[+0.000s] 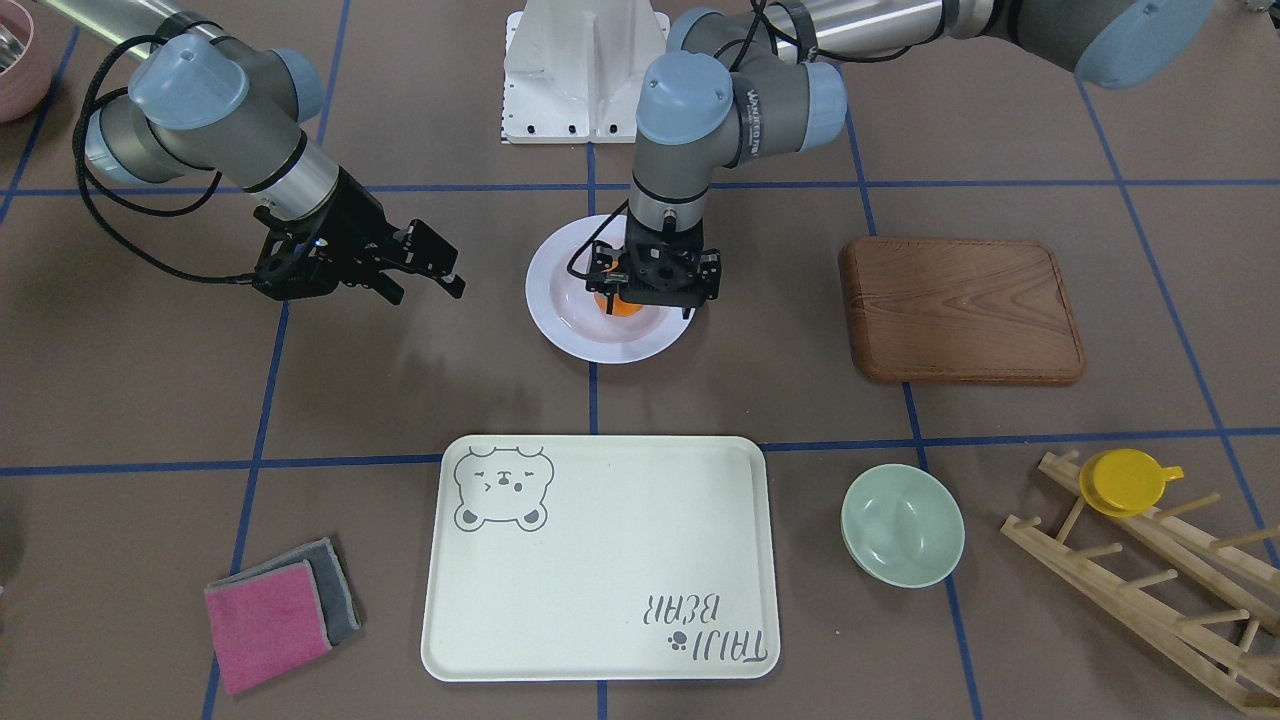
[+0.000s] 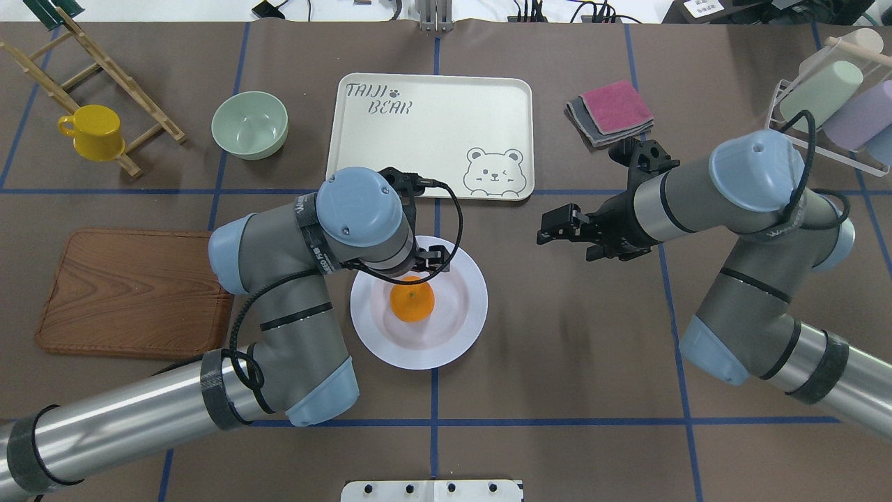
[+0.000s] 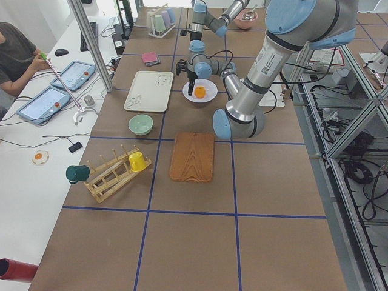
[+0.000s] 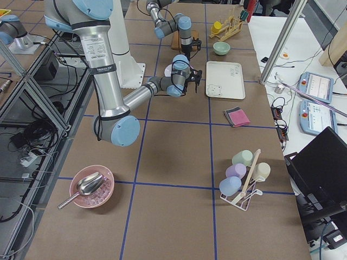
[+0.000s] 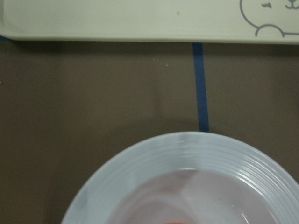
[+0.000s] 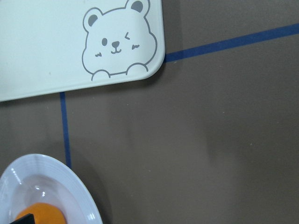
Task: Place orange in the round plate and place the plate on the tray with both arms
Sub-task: 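Release the orange and lift the left gripper while the right gripper nears the plate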
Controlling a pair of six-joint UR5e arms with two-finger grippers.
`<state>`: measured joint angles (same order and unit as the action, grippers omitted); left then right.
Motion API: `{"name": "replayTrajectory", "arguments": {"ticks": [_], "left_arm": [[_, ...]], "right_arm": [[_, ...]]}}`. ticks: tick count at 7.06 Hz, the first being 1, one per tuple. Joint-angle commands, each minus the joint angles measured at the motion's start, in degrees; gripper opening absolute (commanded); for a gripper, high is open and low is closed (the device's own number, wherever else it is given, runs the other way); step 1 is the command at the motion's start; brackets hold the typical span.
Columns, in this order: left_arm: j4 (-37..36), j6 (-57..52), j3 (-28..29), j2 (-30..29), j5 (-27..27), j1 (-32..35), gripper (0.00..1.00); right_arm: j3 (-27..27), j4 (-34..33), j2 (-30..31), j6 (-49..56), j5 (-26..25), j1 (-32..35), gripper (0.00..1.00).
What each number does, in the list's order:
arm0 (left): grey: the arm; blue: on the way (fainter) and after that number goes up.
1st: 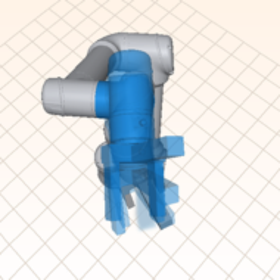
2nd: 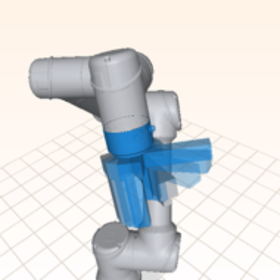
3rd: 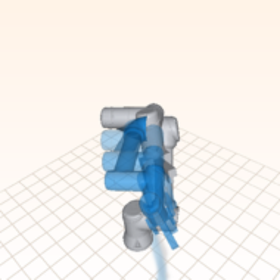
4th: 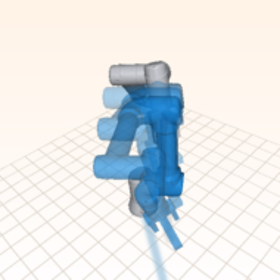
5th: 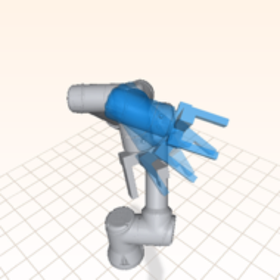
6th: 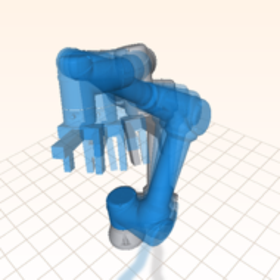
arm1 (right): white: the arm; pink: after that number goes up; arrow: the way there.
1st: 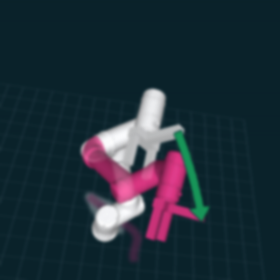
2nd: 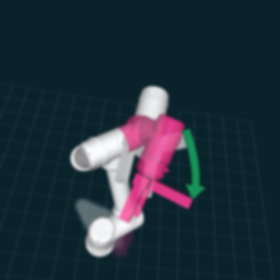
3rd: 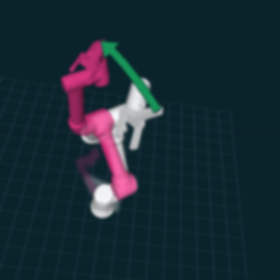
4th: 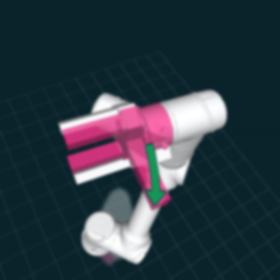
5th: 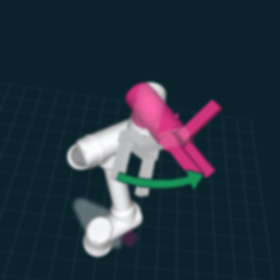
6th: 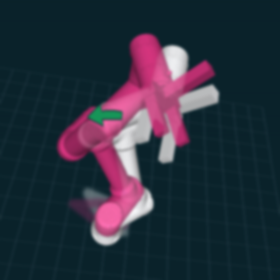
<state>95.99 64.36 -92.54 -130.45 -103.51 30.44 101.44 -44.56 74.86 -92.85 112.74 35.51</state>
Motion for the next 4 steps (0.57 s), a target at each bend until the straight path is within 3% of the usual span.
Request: {"name": "replayTrajectory", "arguments": {"ticks": [1,3,4], "left_arm": [[-0.19,-11.22,-5.52,7.19,-4.20,7.58,1.00],[-0.27,-22.56,-11.15,15.46,-15.89,17.77,1.00],[-0.27,-23.91,-11.17,15.75,-16.80,19.03,1.00]], "right_arm": [[0.07,12.17,4.05,-8.81,-13.95,-8.39,0.98],[-0.10,15.63,4.24,-10.50,-29.26,-18.33,0.97],[-3.06,23.21,4.24,-13.12,-39.51,-24.21,0.95]]}}
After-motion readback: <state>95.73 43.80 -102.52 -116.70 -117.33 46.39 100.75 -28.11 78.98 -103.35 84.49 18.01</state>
